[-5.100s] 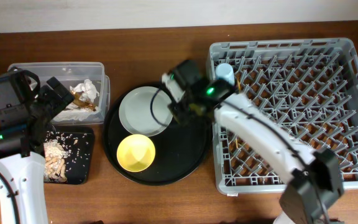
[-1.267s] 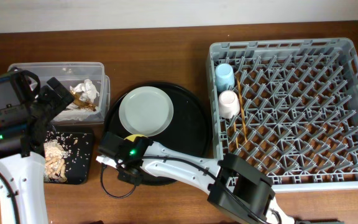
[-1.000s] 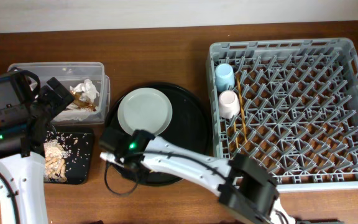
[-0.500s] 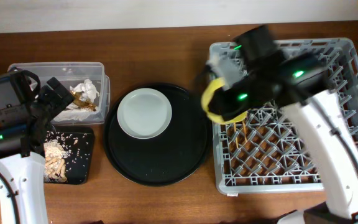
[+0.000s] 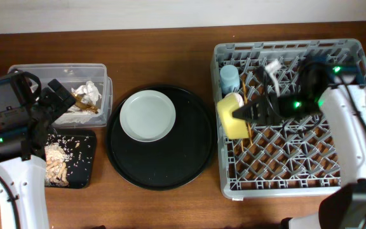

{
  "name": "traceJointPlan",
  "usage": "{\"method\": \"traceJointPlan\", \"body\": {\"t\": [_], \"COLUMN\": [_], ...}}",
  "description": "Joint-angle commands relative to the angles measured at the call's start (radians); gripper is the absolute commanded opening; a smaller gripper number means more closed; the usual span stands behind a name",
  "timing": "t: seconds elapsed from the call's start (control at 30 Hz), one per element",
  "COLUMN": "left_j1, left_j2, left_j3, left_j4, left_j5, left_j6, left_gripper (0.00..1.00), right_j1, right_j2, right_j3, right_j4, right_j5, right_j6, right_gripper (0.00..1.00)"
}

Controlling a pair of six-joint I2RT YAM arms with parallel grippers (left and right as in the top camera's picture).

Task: Sort waste into correct bins and load items into the dishwasher rack
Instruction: 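Carry the yellow bowl over the rack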

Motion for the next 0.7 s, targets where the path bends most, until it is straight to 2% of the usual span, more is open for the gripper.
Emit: {"method": "traceJointPlan", "body": {"t": [0.0, 0.2, 0.3, 0.67], "left_j1": [0.005, 0.005, 0.005, 0.005], "left_j2": [-0.005, -0.005, -0.005, -0.005], "left_j3": [0.01, 0.01, 0.01, 0.01], "left_j4": [-0.002, -0.001, -0.001, -0.001], "left_j5": [0.007, 0.007, 0.007, 0.007], "left_j6": [-0.003, -0.003, -0.003, -0.003], "left_gripper": [0.99, 0.99, 0.99, 0.99], "right_j1": [-0.038, -0.144, -0.151, -0.151], "right_j2": [-0.005, -0.005, -0.005, -0.005], "right_j3": [-0.13, -0.285, -0.357, -0.417], "right_j4": [0.009, 0.091, 0.129, 0.141], "right_j5": [-0.152, -0.144, -0.147, -0.163], "right_j6": [-0.195, -0.207, -0.207, -0.252], "right_gripper": [0.04, 0.04, 0.04, 0.04]}}
